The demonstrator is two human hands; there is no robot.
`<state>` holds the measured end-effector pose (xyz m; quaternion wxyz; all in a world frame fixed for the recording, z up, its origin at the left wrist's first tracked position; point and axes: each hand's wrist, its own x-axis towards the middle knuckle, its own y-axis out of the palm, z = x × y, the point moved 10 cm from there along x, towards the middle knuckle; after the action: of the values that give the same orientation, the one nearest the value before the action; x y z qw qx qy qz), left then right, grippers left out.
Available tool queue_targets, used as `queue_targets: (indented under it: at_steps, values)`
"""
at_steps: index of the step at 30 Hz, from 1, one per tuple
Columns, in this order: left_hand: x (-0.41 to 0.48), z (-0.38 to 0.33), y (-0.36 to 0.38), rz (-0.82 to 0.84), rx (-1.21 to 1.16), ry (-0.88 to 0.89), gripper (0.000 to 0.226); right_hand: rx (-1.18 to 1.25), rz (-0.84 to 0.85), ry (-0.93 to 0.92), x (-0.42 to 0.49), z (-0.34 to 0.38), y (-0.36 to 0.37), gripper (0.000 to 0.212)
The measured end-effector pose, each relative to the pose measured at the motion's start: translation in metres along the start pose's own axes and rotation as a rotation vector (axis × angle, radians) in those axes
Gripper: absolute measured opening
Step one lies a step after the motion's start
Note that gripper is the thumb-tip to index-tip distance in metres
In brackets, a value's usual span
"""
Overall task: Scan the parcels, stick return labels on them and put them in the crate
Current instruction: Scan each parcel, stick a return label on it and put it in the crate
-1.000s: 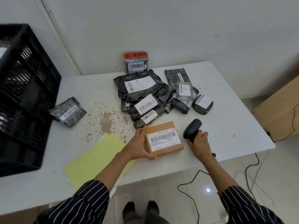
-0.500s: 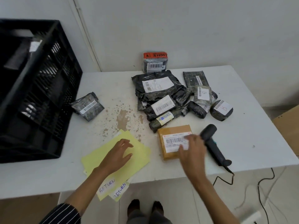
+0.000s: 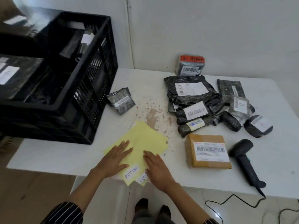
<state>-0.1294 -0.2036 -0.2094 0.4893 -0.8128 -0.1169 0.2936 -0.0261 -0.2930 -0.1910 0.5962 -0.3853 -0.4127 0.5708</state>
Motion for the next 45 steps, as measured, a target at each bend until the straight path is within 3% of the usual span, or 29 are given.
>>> queue_targets:
  at_steps: [8,14,18,22,34,38,42,45]
  values:
    - [0.011,-0.007,0.0,0.058,-0.028,0.01,0.066,0.219,-0.187,0.177,0.018,0.001,0.001,0.03]
    - [0.011,-0.004,0.006,0.148,0.037,0.016,0.075,0.238,-0.276,0.245,0.018,0.003,0.0,0.027]
    - [0.011,-0.003,0.007,0.201,0.048,0.007,0.077,0.186,-0.295,0.265,0.02,0.005,0.0,0.008]
    - [0.011,-0.003,0.005,0.219,0.038,0.003,0.075,0.17,-0.301,0.251,0.017,0.008,0.001,0.028]
    - [0.012,-0.003,0.005,0.232,0.01,-0.018,0.078,0.153,-0.236,0.311,0.027,0.005,0.006,0.015]
    - [0.012,-0.003,0.004,0.242,0.015,-0.021,0.078,0.17,-0.251,0.309,0.022,0.007,0.004,0.025]
    - [0.011,-0.003,0.003,0.254,0.017,-0.017,0.08,0.238,-0.267,0.363,0.022,0.008,-0.002,0.013]
    - [0.012,-0.003,0.002,0.267,0.024,-0.015,0.081,0.141,-0.232,0.302,0.03,0.014,-0.004,0.023]
